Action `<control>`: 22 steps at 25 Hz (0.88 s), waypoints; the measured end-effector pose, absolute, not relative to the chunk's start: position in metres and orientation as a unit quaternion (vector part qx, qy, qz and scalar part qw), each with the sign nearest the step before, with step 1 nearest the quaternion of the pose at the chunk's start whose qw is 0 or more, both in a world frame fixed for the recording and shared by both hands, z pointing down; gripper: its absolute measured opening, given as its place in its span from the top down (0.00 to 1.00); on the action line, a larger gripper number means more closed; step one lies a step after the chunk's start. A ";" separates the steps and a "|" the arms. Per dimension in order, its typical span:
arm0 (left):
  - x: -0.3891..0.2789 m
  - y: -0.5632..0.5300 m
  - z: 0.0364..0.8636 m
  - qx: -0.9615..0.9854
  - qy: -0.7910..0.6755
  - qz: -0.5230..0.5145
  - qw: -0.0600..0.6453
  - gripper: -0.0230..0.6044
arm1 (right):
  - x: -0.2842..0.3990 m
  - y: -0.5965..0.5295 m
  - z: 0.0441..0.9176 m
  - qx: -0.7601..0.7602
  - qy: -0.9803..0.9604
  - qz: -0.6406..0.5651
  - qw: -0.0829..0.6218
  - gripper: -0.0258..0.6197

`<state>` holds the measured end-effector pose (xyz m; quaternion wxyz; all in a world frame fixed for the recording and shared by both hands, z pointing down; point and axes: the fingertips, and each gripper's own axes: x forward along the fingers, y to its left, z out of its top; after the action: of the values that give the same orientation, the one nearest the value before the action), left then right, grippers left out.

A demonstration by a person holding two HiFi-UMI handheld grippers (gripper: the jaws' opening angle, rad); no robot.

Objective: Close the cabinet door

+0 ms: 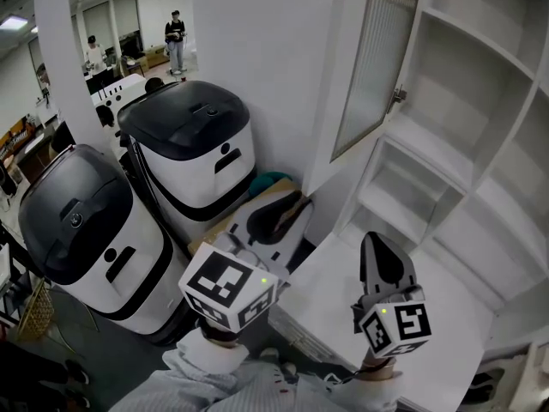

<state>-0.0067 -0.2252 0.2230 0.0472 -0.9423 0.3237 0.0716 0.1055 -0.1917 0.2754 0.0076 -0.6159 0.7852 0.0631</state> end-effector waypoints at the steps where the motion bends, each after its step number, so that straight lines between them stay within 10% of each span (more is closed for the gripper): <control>1: -0.009 -0.227 0.222 -0.942 0.323 0.072 0.048 0.83 | 0.105 -0.193 0.276 -0.615 0.786 0.062 0.007 0.94; 22: 0.015 -0.265 0.181 -0.957 0.270 0.081 0.071 0.71 | 0.122 -0.204 0.290 -0.630 0.775 0.043 0.009 0.94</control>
<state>0.0150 -0.2655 0.1811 0.0711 -0.9567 0.2704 0.0810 0.1222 -0.2036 0.2897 0.0091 -0.6302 0.7752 0.0428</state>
